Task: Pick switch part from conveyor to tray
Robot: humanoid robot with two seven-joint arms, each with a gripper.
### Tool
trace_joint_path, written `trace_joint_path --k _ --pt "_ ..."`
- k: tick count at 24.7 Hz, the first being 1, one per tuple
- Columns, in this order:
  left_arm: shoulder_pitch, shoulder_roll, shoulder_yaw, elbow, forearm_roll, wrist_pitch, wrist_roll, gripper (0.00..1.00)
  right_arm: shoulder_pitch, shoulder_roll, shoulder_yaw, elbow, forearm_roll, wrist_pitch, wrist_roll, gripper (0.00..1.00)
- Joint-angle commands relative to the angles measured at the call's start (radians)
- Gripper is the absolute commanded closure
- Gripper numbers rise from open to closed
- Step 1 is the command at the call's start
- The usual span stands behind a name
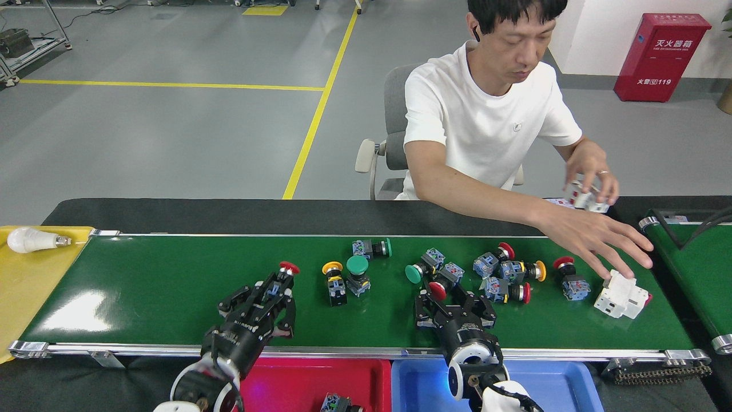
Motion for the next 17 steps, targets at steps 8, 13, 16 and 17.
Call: trace_joint_path --k 8,13,16,17 --pt "0.223 0.079 0.009 -0.146 0.002 -0.065 0.026 0.6 0.032 -0.034 -0.004 -0.13 -0.007 -0.071 0.011 0.86" --pt "0.248 0.068 0.032 -0.146 0.004 -0.118 0.027 0.0 0.226 -0.06 0.0 -0.371 -0.007 -0.265 0.011 0.86" --pt "0.237 0.002 0.121 -0.145 0.056 -0.111 0.009 0.0 0.363 -0.092 -0.001 -0.48 -0.007 -0.508 0.01 0.85" --pt "0.231 -0.024 0.149 -0.145 0.074 -0.111 -0.005 0.0 0.38 -0.098 -0.003 -0.489 -0.007 -0.565 0.01 0.84"
